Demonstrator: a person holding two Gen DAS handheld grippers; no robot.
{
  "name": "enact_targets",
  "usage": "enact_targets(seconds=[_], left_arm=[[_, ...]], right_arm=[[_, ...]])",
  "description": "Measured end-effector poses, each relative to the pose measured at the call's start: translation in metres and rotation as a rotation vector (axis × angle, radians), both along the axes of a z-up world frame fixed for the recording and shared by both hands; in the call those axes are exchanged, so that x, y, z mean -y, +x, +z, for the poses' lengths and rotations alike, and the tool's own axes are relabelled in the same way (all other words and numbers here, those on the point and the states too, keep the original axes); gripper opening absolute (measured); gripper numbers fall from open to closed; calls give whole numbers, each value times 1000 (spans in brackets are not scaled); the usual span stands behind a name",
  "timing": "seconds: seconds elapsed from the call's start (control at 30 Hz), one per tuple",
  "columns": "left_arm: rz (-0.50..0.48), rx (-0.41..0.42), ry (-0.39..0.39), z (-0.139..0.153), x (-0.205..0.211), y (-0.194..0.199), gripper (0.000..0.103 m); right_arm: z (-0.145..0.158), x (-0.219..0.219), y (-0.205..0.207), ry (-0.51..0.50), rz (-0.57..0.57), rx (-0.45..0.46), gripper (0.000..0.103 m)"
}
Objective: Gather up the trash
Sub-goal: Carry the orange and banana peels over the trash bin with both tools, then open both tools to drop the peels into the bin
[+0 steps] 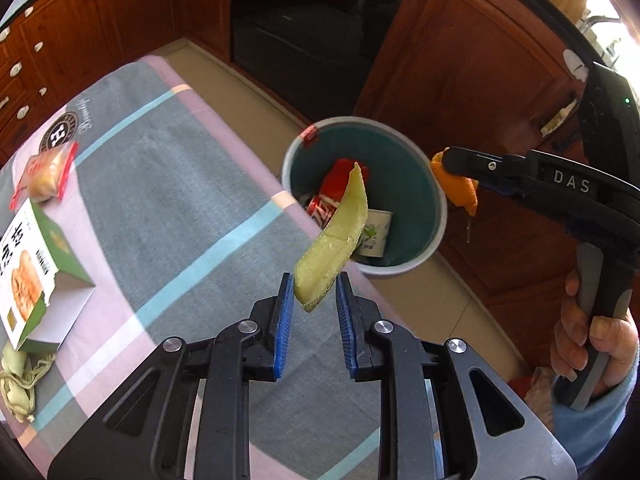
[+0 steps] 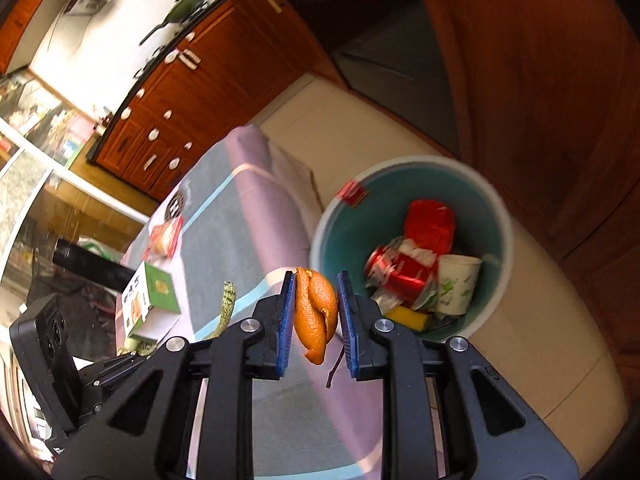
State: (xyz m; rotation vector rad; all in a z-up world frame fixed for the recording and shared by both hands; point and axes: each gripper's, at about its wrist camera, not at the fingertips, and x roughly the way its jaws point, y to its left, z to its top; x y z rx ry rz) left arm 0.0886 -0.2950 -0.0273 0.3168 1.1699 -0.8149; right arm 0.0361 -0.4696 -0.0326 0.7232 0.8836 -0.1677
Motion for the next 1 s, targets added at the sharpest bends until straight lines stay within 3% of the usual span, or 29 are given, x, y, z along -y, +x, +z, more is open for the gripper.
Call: enact_targets(seconds=[0.33, 0.8, 0.83, 0.87, 0.9, 0.93, 1.0], left_arm=[[-57, -48, 30, -23, 68, 13, 22], [-77, -83, 53, -50, 100, 36, 24], [-74, -78, 52, -48, 99, 35, 37], [-68, -69, 48, -46, 98, 35, 56], [-63, -55, 41, -44, 97, 35, 62], [-60, -44, 35, -43, 97, 36, 66], [-53, -40, 33, -41, 95, 37, 69]], right_arm=[[-28, 44, 6, 33, -42, -58, 20], [-60, 61, 26, 51, -54, -117, 23], [-60, 61, 27, 49, -56, -117, 24], [-61, 61, 27, 50, -56, -117, 31], [-62, 61, 28, 53, -56, -116, 37], [-61, 61, 28, 53, -60, -113, 53], [-59, 60, 28, 37, -67, -107, 58]])
